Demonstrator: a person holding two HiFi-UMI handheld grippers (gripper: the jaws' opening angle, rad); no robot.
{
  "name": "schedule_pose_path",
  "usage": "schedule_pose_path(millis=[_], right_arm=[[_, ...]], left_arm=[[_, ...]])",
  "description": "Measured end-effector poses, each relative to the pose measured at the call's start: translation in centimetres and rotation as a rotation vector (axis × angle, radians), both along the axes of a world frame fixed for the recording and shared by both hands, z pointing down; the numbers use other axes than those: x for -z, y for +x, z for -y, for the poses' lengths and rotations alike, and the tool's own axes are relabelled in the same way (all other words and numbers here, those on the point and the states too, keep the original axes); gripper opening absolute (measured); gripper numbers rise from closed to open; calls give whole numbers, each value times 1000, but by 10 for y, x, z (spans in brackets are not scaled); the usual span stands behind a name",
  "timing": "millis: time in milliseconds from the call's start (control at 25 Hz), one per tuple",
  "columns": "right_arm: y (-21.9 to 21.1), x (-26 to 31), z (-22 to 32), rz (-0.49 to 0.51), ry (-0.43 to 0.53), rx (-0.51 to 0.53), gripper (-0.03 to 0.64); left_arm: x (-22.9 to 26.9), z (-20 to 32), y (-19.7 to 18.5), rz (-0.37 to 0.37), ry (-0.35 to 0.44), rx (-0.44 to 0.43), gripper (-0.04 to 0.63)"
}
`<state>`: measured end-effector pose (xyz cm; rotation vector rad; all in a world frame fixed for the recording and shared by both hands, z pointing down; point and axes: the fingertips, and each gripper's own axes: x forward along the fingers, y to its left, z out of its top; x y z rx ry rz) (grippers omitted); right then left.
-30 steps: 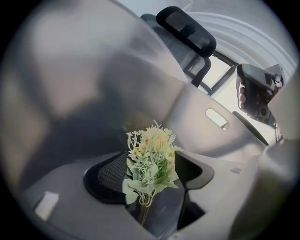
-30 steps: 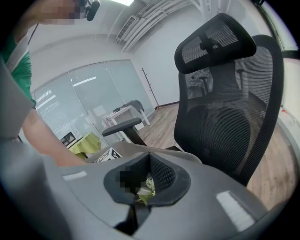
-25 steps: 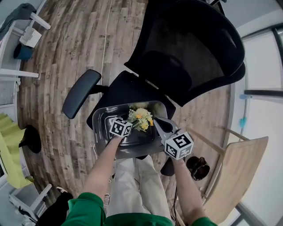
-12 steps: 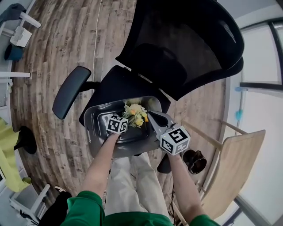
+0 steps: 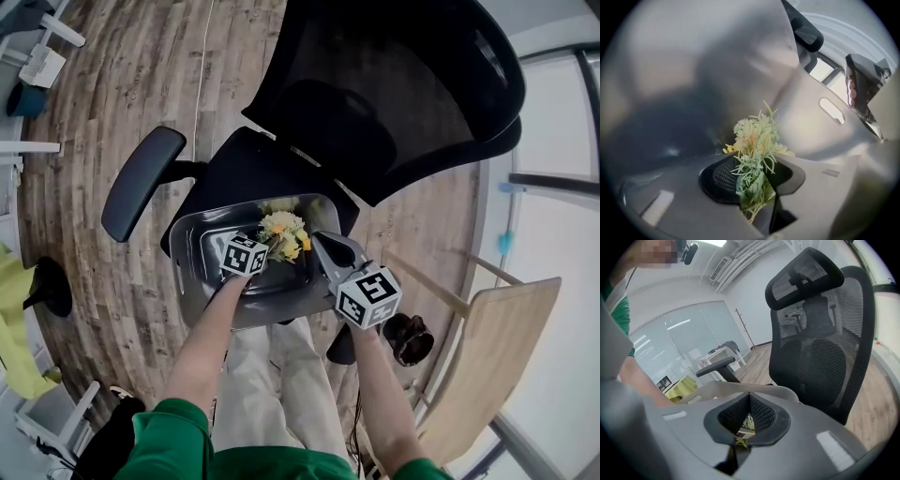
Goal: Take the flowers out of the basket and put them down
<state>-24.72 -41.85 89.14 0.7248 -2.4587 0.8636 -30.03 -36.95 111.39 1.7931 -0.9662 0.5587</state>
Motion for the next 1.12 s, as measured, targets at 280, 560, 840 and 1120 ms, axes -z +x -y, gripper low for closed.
schedule_pose_path(millis=[280,560,840,1120], right_arm=[[3,5,0,12,-7,-16,6],[5,13,0,26,0,-37,6],[5,30,-8,34,12,-39,6],[4,59,-7,32,27,-44,6]], left_arm=[[10,-1,0,25,22,-45,101],[29,1,-3,14,44,-61,72],[67,5,-6,-2,109,-58,66],[121,10,-9,-4,196,-66,66]])
